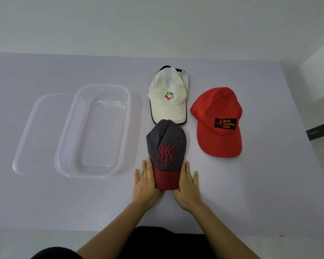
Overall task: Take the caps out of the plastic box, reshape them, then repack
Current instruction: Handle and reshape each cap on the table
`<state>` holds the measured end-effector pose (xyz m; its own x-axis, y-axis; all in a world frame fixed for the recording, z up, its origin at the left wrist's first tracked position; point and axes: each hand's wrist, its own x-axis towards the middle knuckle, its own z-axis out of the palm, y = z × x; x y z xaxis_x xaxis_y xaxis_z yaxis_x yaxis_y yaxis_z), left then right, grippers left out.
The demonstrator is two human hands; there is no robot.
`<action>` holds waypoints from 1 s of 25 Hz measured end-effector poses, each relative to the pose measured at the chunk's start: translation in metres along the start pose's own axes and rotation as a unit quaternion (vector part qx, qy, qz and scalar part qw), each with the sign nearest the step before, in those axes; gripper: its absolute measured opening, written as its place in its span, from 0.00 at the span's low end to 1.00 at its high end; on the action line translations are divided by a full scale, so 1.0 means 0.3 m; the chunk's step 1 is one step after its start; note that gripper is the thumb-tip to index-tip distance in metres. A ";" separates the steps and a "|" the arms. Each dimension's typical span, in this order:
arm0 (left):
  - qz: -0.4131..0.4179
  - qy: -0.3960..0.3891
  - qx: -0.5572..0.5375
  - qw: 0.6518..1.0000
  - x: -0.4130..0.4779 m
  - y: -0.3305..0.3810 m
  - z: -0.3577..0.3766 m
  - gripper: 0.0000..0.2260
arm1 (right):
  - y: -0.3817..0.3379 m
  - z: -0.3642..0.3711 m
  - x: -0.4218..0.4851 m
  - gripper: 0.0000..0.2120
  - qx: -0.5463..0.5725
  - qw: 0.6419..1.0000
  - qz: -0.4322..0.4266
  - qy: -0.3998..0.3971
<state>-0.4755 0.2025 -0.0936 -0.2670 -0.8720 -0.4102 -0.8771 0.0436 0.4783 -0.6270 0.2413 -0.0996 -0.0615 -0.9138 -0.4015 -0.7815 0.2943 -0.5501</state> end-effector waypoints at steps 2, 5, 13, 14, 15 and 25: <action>0.007 -0.008 -0.009 1.000 -0.002 0.004 -0.004 0.36 | -0.004 0.002 0.002 0.39 0.000 1.000 -0.005 -0.018; 0.020 -0.016 -0.019 0.999 -0.005 0.012 0.000 0.36 | -0.002 -0.005 0.002 0.38 0.002 0.999 -0.020 -0.028; 0.055 -0.001 -0.012 0.998 0.007 -0.031 -0.026 0.34 | -0.015 -0.002 -0.014 0.42 -0.019 0.996 0.019 0.081; 0.079 0.035 -0.022 0.996 0.001 -0.023 -0.021 0.34 | -0.023 0.004 -0.021 0.44 -0.014 0.994 0.011 0.108; 0.114 0.068 -0.013 0.991 -0.012 -0.012 -0.011 0.35 | -0.030 0.009 -0.028 0.46 -0.014 0.992 -0.004 0.127; 0.186 0.080 -0.058 0.978 -0.043 0.049 -0.002 0.30 | -0.085 -0.013 -0.030 0.36 0.233 0.970 -0.051 0.049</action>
<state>-0.4849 0.2141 -0.0809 -0.4840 -0.8724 -0.0687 -0.6775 0.3239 0.6604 -0.6089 0.2410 -0.0792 -0.0749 -0.9603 -0.2686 -0.4235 0.2745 -0.8633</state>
